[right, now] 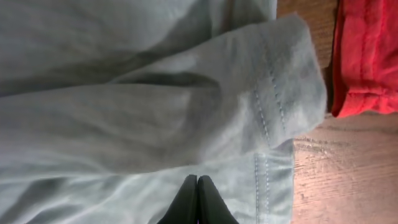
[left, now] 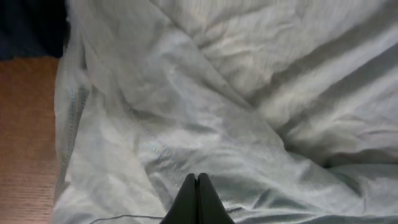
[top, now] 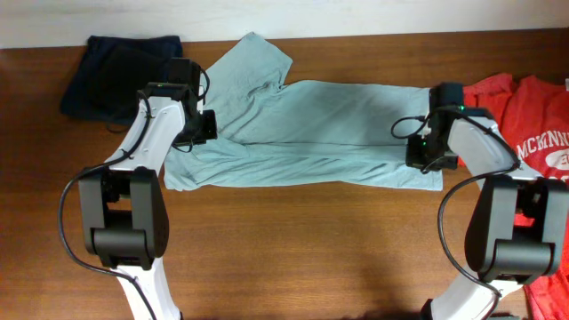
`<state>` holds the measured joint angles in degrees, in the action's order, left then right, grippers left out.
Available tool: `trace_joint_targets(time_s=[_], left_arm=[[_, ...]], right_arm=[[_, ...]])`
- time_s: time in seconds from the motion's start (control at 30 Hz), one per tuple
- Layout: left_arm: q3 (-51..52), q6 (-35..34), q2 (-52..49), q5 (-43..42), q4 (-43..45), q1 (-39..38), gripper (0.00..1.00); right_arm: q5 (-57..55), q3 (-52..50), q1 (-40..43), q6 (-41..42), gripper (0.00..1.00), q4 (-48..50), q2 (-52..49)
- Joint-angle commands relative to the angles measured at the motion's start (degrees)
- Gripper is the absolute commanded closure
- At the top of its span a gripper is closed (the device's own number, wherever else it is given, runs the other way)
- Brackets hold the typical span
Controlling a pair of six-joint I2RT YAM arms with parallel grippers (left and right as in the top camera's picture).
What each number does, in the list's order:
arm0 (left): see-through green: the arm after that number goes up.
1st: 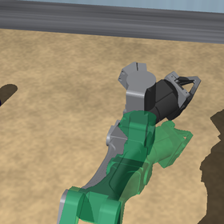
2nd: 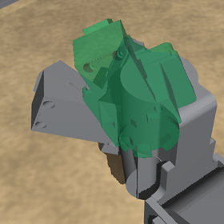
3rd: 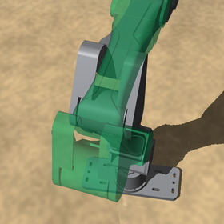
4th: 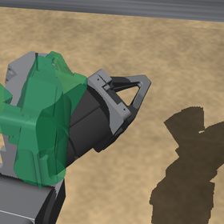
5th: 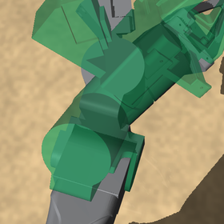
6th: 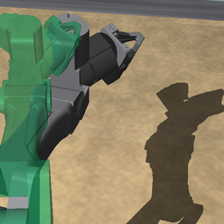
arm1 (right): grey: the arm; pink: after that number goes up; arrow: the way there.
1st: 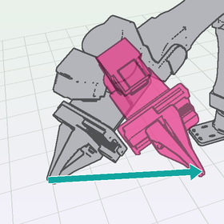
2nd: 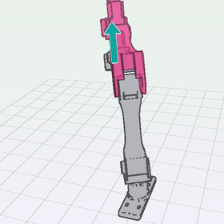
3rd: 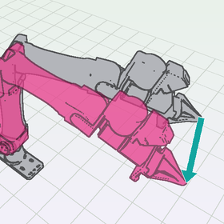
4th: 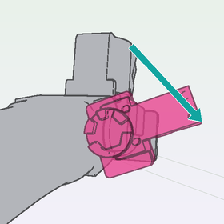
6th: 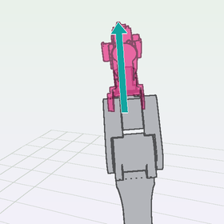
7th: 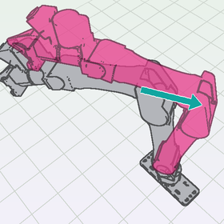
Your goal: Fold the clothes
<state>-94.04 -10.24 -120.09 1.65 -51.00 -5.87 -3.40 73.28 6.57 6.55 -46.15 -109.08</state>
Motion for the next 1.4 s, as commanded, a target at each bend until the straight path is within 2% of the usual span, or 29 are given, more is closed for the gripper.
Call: trace_joint_targets(time_s=[0.0, 0.13, 0.23, 0.47, 0.67, 0.77, 0.83, 0.93, 1.07, 1.1, 1.13, 1.27, 1.37], left_arm=[[-0.9, 1.0, 1.4, -0.8, 0.2, 0.4, 0.99], [-0.9, 1.0, 1.4, -0.8, 0.9, 0.4, 1.0], [-0.9, 1.2, 1.4, -0.8, 1.1, 0.4, 0.99], [-0.9, 2.2, 1.4, -0.4, 1.1, 0.4, 0.99], [-0.9, 2.2, 1.4, -0.4, 1.1, 0.4, 0.99], [-0.9, 2.2, 1.4, -0.4, 1.1, 0.4, 0.98], [-0.9, 2.2, 1.4, -0.4, 1.1, 0.4, 0.87], [-0.9, 2.2, 1.4, -0.4, 1.1, 0.4, 0.79], [-0.8, 2.2, 1.4, -0.4, 1.0, 0.4, 0.48], [-0.8, 2.2, 1.4, -0.4, 1.0, 0.4, 0.19], [-0.8, 2.2, 1.4, -0.4, 1.0, 0.4, 0.01], [-0.8, 2.2, 1.4, -0.4, 1.0, 0.4, 0.01], [-0.8, 2.2, 1.4, -0.4, 1.0, 0.4, 0.01]], right_arm=[[-6.3, -3.9, 0.3, -0.3, 0.96, 3.0, -1.0], [-7.2, -8.0, 0.6, -0.3, 0.96, 9.2, -1.0], [-7.2, -9.9, 0.7, -0.3, 0.96, 9.9, -1.0], [-8.0, -10.3, 0.7, 4.2, 0.96, -1.4, -0.9], [-7.5, -9.4, 0.7, 4.4, 0.96, -1.1, -0.9], [-6.6, -3.3, 0.7, 4.2, 0.96, -4.7, -0.8], [-6.5, 7.5, 0.7, 4.1, 0.96, -11.2, -0.6], [-6.5, 17.0, 0.7, 1.9, 0.96, -15.1, -0.6], [-6.8, 26.7, 0.7, -0.7, 0.96, -16.2, -0.6], [-7.3, 27.8, 0.7, -2.4, 0.96, -16.0, -0.6], [-7.7, 28.1, 1.0, -3.7, 0.96, -15.2, -0.6], [-6.4, 28.1, 4.9, -6.1, 0.96, -12.7, -3.0], [2.3, 28.1, 8.7, -9.9, 0.96, -10.5, -6.2]])
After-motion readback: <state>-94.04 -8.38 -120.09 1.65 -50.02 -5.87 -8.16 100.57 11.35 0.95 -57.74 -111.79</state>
